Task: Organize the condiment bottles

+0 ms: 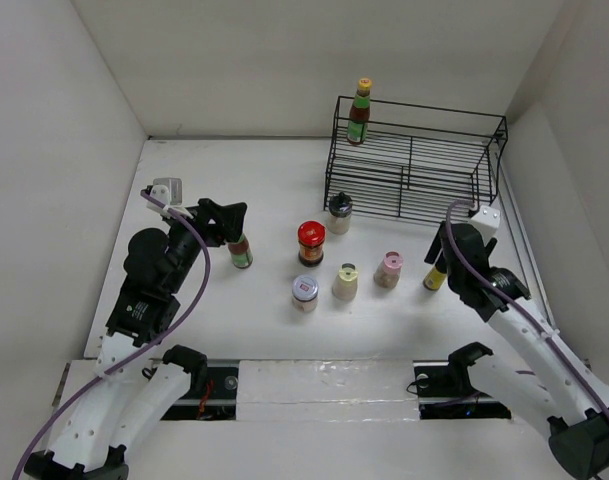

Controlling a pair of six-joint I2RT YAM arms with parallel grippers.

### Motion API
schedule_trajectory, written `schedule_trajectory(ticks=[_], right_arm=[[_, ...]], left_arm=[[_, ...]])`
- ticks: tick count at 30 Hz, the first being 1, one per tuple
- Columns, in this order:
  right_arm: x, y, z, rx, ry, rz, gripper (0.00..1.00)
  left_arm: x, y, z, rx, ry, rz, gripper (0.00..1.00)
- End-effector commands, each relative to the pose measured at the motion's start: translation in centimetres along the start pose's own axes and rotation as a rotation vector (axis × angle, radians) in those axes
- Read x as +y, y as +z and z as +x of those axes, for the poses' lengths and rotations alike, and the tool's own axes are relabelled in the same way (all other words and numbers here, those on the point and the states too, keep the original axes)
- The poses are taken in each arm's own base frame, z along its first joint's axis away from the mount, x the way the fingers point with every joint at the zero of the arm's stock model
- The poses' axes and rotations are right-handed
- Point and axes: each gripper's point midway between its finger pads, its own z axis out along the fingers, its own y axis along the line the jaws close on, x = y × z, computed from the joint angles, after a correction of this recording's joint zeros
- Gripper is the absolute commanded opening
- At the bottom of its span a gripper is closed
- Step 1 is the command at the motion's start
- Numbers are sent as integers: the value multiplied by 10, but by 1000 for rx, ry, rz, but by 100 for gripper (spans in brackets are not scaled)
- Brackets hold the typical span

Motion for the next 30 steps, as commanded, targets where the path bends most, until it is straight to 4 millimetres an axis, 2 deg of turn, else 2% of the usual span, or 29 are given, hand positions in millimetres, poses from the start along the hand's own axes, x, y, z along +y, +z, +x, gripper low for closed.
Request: schedule_trajectory(ticks=[1,2,3,6,8,11,13,15,19,20,22,23,25,26,27,29,30], right_arm=[[-13,3,13,30,-3,60,72],[-11,6,16,37,-14,52,68],[-8,9,14,32,-21,48,68],[-5,15,13,29,-27,54,55],[-3,18,12,25,-36,51,53],[-3,24,14,25,-63,65,40],[-5,25,9,3,-54,79,32],[0,20,-6,-35,-59,76,29],[31,-14,-80,-214,-20,-26,28],[42,-31,-115,-290,12,-73,28],[66,-50,-162,-404,7,-173,26],[74,-68,-197,-475,36,-213,26],[100,-67,-228,-519,4,-254,26],[106,-67,-244,-539,-3,-268,26],[121,-65,-266,-557,-13,-283,26],[139,-59,-294,-595,-36,-335,25],[146,-73,-324,-651,-6,-374,25]], left_arm=[[-9,-2,-13,-42,-7,33,72],[-9,-2,-13,-42,-7,33,72],[-9,-2,-13,-42,-7,33,72],[-9,-2,-13,-42,-7,33,72],[-9,-2,-13,-42,-7,33,72],[-11,-2,-12,-38,-7,41,72],[-11,-2,-12,-38,-7,41,72],[-12,-2,-11,-34,-7,49,72],[-12,0,-8,-22,-6,54,72],[-12,0,-8,-21,-6,54,72],[-12,0,-8,-22,3,54,72],[-12,0,-8,-22,3,54,72],[-12,0,-8,-22,3,54,72],[-12,0,-8,-22,3,54,72],[-11,0,-9,-26,3,45,72],[-11,0,-9,-26,3,45,72],[-12,0,-8,-21,3,55,72]])
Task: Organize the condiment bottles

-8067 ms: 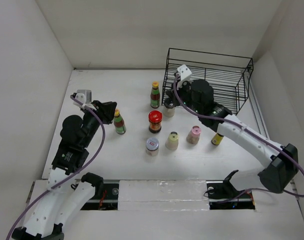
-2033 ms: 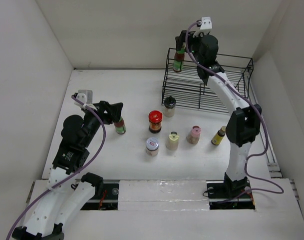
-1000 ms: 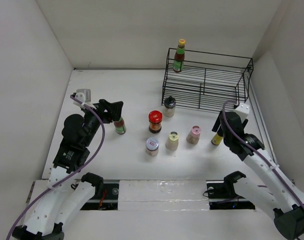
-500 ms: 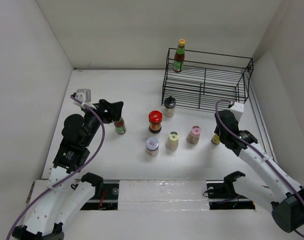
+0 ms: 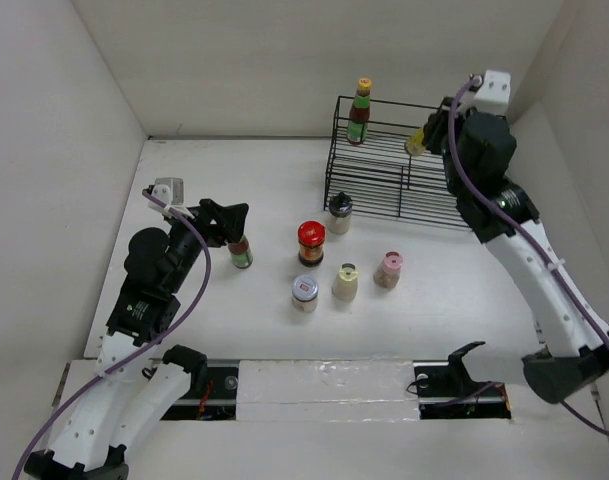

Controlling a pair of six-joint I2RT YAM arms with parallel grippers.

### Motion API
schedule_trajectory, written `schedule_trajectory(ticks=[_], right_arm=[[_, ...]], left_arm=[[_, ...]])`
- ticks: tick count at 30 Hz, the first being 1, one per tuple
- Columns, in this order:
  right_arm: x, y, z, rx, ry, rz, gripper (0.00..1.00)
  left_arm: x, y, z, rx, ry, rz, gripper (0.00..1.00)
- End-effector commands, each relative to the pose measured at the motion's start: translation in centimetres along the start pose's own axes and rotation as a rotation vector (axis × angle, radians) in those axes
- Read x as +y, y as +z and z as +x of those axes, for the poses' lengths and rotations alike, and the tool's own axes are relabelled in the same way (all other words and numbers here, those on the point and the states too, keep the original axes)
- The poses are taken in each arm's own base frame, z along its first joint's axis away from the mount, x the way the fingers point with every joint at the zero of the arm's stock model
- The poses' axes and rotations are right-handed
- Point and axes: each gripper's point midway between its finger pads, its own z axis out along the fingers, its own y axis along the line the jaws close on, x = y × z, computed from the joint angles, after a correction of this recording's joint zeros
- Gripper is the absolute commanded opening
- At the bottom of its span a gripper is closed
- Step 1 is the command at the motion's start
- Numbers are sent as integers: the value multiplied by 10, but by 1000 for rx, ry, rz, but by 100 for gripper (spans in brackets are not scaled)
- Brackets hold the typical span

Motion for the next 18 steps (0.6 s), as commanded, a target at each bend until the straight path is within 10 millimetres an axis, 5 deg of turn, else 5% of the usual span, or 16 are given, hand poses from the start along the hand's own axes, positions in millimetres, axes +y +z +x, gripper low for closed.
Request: schedule_trajectory(ticks=[1,6,7,8,11,18], right_arm=[[32,45,-58,-148,-25,-112,25],[59,106,-82,-167,-68,-185,24],[60,106,-112,-223,-49,-189,23],[69,130,-85,-159,-85,-192,23],[77,154,-88,-158,-89,-212,23],[77,176,-69,-139,-110,-227,23]], left_arm=[[-9,0,-10,-31,5,37,72],[-9,0,-10,-31,14,37,72],[-9,0,-10,-31,14,37,72],[-9,0,-10,-31,14,37,72],[-6,1,-11,-40,14,19,72],[-5,3,-9,-32,14,15,72]])
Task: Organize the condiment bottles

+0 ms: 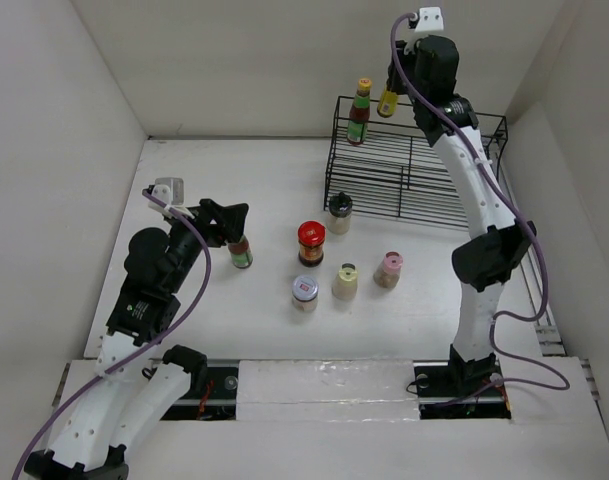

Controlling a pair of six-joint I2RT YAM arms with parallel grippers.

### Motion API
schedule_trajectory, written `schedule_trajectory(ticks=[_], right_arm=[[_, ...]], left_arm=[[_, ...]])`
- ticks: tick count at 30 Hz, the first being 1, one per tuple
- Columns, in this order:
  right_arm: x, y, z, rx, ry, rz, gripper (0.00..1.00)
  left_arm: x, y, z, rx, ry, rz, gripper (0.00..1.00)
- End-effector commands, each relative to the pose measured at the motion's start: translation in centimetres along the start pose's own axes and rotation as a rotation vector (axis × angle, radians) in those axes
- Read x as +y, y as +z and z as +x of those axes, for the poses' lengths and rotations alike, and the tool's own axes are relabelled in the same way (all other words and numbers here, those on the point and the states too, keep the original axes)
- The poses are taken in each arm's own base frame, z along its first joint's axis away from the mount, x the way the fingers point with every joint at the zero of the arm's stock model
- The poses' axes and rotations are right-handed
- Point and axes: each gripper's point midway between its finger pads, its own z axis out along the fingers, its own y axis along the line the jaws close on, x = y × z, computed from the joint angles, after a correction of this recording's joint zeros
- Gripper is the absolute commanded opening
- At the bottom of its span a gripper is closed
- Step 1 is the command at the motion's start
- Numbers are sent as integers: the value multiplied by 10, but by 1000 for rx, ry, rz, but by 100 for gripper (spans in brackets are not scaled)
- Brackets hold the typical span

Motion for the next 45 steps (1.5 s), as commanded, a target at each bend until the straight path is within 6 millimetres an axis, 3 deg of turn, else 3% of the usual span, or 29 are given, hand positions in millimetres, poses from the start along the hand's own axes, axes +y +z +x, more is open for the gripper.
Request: schedule_trajectory(ticks=[1,3,6,7,16,21,24,27,32,38,41,42,44,45], right_arm=[[-5,-22,-68,-175,19,-26,23],[-2,-18,-49,-132,10,-35,23],[-3,-21,-41,-121,7,-35,23],[-2,-17,-27,-91,11,-35,23],[-2,3,32,28,-11,-34,24],[0,16,55,74,-19,-34,27],[-1,20,56,91,-20,-47,31],[-7,31,79,145,-6,-49,33],[-11,39,89,164,26,-61,39],[-15,38,75,138,40,-62,64],[-18,24,43,77,46,-55,69],[-20,15,22,35,51,-56,70],[-23,5,5,0,44,-47,72],[-24,1,8,11,43,-46,73]], left_arm=[[-5,2,-10,-32,11,18,72],[-5,2,-10,-32,11,18,72],[-5,2,-10,-32,11,18,72],[-5,2,-10,-32,11,18,72],[-7,2,-9,-28,11,26,72],[-8,-1,-11,-38,11,31,72],[-8,-1,-11,-38,11,31,72],[-8,-1,-11,-38,11,31,72],[-8,-1,-11,-38,11,31,72],[-8,-1,-11,-38,11,31,72],[-8,-1,-11,-38,11,31,72],[-8,-1,-11,-38,11,31,72],[-8,-1,-11,-38,11,31,72],[-8,-1,-11,-38,11,31,72]])
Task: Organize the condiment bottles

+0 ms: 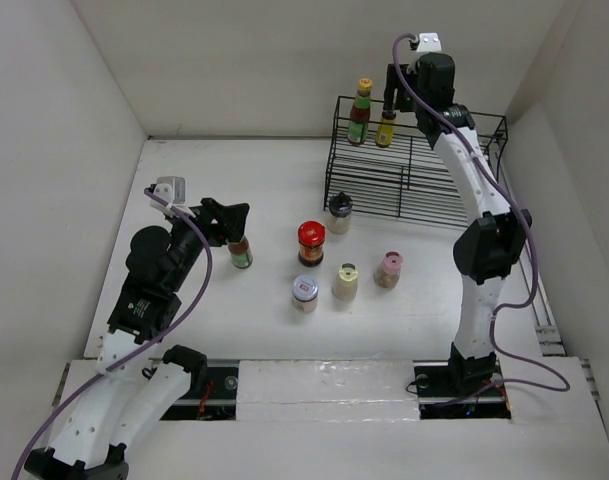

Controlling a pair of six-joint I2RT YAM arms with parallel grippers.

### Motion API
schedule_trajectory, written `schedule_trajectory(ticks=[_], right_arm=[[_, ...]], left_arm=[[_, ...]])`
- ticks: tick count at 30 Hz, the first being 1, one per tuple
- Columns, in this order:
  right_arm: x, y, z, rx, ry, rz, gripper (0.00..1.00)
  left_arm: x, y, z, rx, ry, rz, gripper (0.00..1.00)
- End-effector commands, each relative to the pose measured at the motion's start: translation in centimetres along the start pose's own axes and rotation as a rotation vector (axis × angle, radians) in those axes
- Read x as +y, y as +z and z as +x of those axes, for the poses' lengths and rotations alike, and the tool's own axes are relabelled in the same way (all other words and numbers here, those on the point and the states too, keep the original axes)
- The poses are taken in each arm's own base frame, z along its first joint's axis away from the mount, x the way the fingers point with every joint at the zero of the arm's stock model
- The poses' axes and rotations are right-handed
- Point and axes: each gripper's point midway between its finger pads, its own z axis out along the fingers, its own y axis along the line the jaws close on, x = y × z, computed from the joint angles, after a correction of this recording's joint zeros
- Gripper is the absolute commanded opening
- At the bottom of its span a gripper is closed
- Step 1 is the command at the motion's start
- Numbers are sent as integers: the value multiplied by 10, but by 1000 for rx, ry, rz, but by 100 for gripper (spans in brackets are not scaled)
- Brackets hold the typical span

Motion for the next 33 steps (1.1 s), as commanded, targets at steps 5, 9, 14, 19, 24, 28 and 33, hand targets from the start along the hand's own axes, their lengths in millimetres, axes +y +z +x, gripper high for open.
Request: schedule_trajectory(ticks=[5,9,14,19,24,28,33], right_arm=[[28,-113,-81,-246,-1,-94,62],[98,-152,-2,-158,-12,-271,20],[169,-200,103,6,-70,-413,33],[199,-236,163,155,-162,-545,87],[218,-229,209,266,-206,-590,95],[231,-213,218,299,-215,-597,96],[250,-198,226,313,-248,-629,96]], left_arm=[[-8,-2,-13,-44,11,33,72],[-7,-2,-14,-49,11,23,72],[-8,-2,-13,-45,11,31,72],[-9,0,-15,-43,11,31,72],[-9,0,-15,-43,11,31,72],[-9,0,-15,-43,11,31,72],[-9,0,-15,-43,11,31,72]])
